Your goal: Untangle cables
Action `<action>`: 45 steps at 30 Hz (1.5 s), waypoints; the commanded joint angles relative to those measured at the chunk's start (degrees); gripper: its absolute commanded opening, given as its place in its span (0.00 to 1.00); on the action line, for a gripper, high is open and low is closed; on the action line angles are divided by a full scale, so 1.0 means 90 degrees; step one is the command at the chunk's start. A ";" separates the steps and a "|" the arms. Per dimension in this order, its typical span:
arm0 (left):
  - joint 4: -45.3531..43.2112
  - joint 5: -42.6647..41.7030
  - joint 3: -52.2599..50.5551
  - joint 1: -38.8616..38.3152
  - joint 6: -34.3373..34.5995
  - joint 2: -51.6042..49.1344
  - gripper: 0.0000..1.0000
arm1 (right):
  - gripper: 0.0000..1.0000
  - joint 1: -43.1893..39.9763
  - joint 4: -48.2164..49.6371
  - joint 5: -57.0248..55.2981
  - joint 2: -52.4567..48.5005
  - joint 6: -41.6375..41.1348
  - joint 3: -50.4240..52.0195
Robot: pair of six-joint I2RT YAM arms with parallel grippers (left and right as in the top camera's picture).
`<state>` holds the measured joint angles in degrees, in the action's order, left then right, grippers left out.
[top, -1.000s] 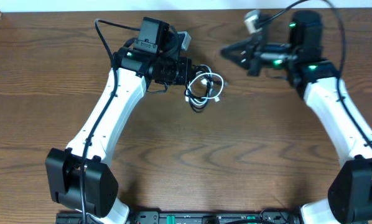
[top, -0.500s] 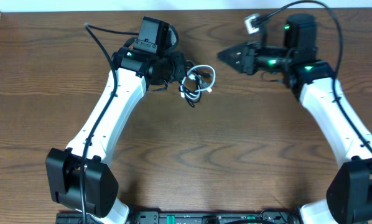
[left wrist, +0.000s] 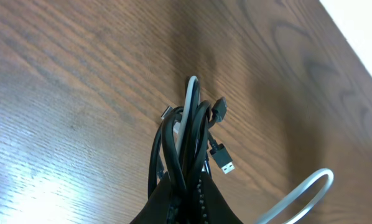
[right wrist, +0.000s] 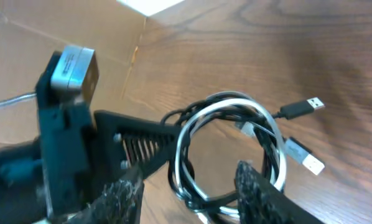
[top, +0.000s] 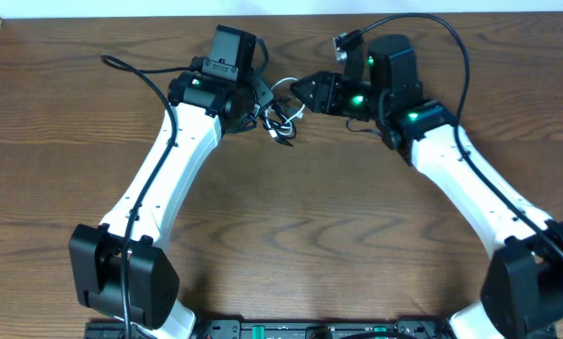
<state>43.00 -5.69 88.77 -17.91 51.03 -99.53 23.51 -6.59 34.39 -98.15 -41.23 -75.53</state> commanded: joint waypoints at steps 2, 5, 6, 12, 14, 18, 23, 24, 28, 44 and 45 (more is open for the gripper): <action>-0.0027 0.0066 -0.0007 0.0010 0.0440 0.0160 0.08 | 0.42 0.0185 0.0602 -0.0126 -0.0442 -0.0957 -0.0061; -0.0027 0.0012 -0.0007 0.0005 0.0440 0.0160 0.07 | 0.41 0.0253 0.1083 0.0136 -0.0731 -0.1275 -0.0061; -0.0029 0.0012 -0.0007 -0.0002 0.0440 0.0160 0.08 | 0.41 0.0289 0.1239 0.0214 -0.0855 -0.1401 -0.0061; -0.0034 -0.0022 -0.0007 -0.0087 0.0440 0.0160 0.07 | 0.41 0.0478 0.2072 0.0410 -0.1479 -0.1756 -0.0061; -0.0032 -0.0027 -0.0007 -0.0180 0.0435 0.0160 0.08 | 0.41 0.0520 0.2567 0.0432 -0.1685 -0.1821 -0.0061; -0.0029 -0.0019 -0.0007 -0.0301 0.0393 0.0160 0.08 | 0.30 0.0500 0.3101 0.0520 -0.1768 -0.2011 -0.0061; 0.0073 0.0041 -0.0007 -0.0301 0.0262 0.0160 0.07 | 0.01 0.0119 0.3859 0.0561 -0.1761 -0.2348 -0.0061; 0.0100 0.0039 -0.0007 -0.0299 0.0206 0.0160 0.07 | 0.01 -0.0029 0.3966 0.0583 -0.1761 -0.2472 -0.0061; 0.0124 -0.0039 -0.0007 -0.0299 -0.0296 0.0160 0.07 | 0.01 -0.0702 0.4189 0.0789 -0.1761 -0.2756 -0.0061; -0.0090 -0.0481 -0.0007 -0.0299 -0.1938 0.0160 0.07 | 0.04 -0.2314 0.3208 0.1557 -0.1761 -0.1824 -0.0061; -0.0158 -0.0483 -0.0007 -0.0299 -0.2118 0.0160 0.08 | 0.08 -0.2314 0.3264 0.1707 -0.1761 -0.1751 -0.0061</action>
<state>42.57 -9.58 88.77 -20.84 39.90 -99.53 4.08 21.91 46.87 -114.10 -61.45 -75.53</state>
